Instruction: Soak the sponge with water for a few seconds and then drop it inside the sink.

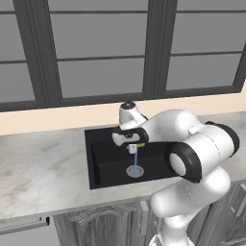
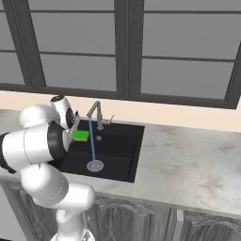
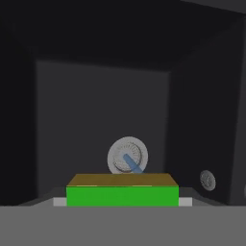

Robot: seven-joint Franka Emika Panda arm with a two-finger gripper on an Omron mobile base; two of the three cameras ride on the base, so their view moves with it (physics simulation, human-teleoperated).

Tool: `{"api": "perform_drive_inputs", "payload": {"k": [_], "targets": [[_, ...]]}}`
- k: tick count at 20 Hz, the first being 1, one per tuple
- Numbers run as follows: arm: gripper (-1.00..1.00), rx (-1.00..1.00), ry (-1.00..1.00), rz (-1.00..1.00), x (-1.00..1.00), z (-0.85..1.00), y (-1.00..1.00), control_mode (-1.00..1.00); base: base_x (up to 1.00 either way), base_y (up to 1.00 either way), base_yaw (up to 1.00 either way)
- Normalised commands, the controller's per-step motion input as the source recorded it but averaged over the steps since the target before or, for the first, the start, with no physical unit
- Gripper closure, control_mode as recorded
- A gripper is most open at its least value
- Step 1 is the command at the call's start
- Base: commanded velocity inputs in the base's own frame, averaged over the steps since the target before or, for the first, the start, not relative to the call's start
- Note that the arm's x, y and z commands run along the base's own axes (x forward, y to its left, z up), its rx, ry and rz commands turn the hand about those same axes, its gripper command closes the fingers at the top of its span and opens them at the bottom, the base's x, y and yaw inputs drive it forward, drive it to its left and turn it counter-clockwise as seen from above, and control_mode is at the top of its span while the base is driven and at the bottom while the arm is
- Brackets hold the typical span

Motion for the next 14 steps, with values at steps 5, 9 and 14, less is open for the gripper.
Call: {"api": "perform_drive_inputs", "payload": {"k": [5, 9, 14], "targets": [[1.0, -0.04, 0.0, 0.0, 0.21, -0.08, 0.0, -1.0, 0.0, 0.0, 0.0], [1.0, -0.03, 0.0, 0.0, 0.17, -0.17, 0.0, -1.0, 0.0, 0.0, 0.0], [1.0, -0.03, 0.0, 0.0, 0.14, -0.16, 0.0, -1.0, 0.0, 0.0, 0.0]]}}
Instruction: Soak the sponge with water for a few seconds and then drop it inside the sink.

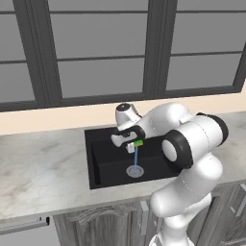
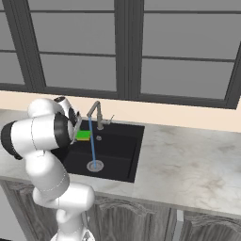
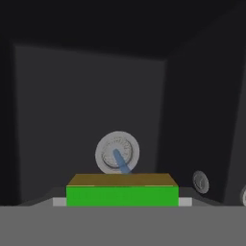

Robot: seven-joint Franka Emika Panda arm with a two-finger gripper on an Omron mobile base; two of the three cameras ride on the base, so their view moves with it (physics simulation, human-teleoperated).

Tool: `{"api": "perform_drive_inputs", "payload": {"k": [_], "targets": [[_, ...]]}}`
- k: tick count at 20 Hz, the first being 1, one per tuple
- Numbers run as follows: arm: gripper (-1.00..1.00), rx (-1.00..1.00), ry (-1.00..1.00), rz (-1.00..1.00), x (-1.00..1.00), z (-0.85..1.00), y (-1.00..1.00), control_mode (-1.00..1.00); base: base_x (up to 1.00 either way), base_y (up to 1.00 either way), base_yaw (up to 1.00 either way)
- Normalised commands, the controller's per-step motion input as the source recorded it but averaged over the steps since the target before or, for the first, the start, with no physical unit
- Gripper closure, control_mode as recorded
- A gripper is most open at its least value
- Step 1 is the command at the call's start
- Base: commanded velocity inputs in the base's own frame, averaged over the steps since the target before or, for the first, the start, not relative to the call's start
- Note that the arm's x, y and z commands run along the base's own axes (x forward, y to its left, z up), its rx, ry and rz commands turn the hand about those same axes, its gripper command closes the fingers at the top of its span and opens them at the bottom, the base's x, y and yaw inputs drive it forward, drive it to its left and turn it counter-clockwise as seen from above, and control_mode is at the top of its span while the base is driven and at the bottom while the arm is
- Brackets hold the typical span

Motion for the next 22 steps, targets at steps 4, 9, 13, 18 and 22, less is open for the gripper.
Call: {"api": "perform_drive_inputs", "payload": {"k": [4, 9, 13, 18, 22], "targets": [[1.0, -0.03, 0.0, 0.0, 0.01, -0.05, 0.0, -1.0, 0.0, 0.0, 0.0], [1.0, -0.02, 0.0, 0.0, 0.02, -0.11, 0.0, -1.0, 0.0, 0.0, 0.0], [1.0, -0.01, 0.0, 0.0, 0.02, -0.1, 0.0, -1.0, 0.0, 0.0, 0.0], [1.0, -0.02, 0.0, 0.0, 0.02, -0.03, 0.0, -1.0, 0.0, 0.0, 0.0], [1.0, -0.02, 0.0, 0.0, 0.04, 0.0, 0.0, -1.0, 0.0, 0.0, 0.0]]}}
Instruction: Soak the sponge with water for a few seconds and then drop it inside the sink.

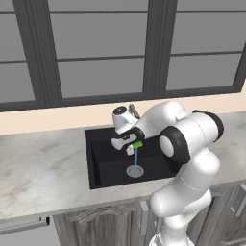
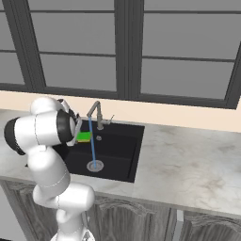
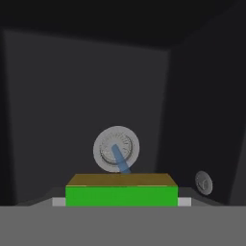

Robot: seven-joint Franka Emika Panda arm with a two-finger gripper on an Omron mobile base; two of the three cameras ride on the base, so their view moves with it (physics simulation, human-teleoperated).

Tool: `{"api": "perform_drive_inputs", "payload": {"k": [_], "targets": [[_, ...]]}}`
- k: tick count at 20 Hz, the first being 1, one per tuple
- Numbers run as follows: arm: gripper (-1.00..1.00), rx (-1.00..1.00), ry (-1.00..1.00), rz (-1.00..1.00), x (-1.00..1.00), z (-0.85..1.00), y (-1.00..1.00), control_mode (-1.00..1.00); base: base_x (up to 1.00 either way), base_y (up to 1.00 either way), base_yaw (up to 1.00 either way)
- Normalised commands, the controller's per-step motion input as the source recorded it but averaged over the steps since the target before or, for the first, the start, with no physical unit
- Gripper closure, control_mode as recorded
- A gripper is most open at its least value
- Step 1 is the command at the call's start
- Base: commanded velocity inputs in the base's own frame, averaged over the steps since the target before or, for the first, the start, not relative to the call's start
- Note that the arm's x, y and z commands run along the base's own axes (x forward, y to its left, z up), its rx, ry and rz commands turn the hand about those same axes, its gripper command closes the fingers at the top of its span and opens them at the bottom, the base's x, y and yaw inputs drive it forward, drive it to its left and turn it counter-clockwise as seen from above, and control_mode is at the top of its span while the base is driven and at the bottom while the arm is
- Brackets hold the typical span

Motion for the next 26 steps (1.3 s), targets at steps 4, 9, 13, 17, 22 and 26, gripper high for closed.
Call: {"api": "perform_drive_inputs", "payload": {"k": [4, 9, 13, 17, 22, 26], "targets": [[1.0, -0.02, 0.0, 0.0, 0.12, 0.0, 0.0, -1.0, 0.0, 0.0, 0.0], [1.0, -0.02, 0.0, 0.0, 0.19, -0.03, 0.0, -1.0, 0.0, 0.0, 0.0], [1.0, 0.0, 0.0, 0.0, 0.1, -0.04, 0.0, -1.0, 0.0, 0.0, 0.0], [1.0, 0.0, 0.0, 0.0, 0.08, -0.12, 0.0, -1.0, 0.0, 0.0, 0.0], [1.0, 0.0, 0.0, 0.0, 0.07, -0.14, 0.0, -1.0, 0.0, 0.0, 0.0], [1.0, 0.0, 0.0, 0.0, 0.04, -0.04, 0.0, -1.0, 0.0, 0.0, 0.0]]}}
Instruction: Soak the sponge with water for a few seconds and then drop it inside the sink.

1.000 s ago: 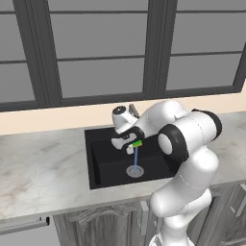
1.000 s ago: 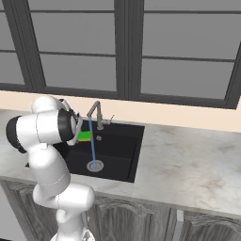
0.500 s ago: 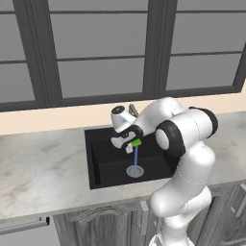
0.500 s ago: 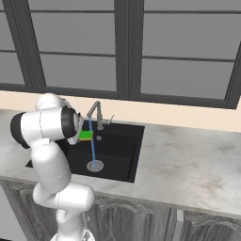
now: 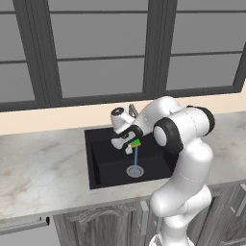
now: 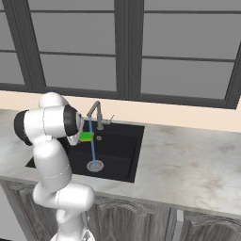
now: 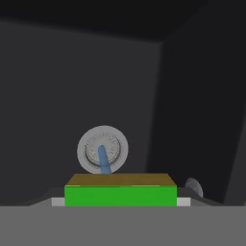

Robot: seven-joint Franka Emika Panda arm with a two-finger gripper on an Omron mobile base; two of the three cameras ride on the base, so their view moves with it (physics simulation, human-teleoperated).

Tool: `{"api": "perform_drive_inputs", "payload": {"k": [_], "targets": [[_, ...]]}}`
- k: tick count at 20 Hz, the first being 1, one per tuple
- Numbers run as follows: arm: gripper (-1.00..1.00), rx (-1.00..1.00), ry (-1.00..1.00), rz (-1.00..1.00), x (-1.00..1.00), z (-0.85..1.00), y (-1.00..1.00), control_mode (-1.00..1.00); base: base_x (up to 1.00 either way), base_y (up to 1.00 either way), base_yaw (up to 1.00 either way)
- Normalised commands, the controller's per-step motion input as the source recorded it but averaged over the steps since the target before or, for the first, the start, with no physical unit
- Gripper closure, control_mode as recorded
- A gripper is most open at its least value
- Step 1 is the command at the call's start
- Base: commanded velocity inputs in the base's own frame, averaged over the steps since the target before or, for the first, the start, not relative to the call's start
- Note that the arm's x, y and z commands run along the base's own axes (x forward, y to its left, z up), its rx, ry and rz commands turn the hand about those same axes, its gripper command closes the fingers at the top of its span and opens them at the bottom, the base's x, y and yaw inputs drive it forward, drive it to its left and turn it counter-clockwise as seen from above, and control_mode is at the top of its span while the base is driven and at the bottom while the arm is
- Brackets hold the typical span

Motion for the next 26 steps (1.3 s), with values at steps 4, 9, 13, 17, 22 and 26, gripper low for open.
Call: {"api": "perform_drive_inputs", "payload": {"k": [4, 9, 13, 17, 22, 26], "targets": [[1.0, 0.0, 0.0, 0.0, 0.0, 0.0, 0.0, -1.0, 0.0, 0.0, 0.0], [1.0, 0.0, 0.0, 0.0, 0.0, 0.0, 0.0, -1.0, 0.0, 0.0, 0.0], [1.0, 0.0, 0.0, 0.0, 0.0, 0.0, 0.19, -1.0, 0.0, 0.0, 0.0], [1.0, 0.0, 0.0, 0.0, 0.0, 0.07, 0.38, -1.0, 0.0, 0.0, 0.0], [1.0, 0.0, 0.0, 0.0, 0.0, 0.16, 0.39, -1.0, 0.0, 0.0, 0.0], [1.0, 0.0, 0.0, -0.01, 0.0, 0.16, 0.23, -1.0, 0.0, 0.0, 0.0]]}}
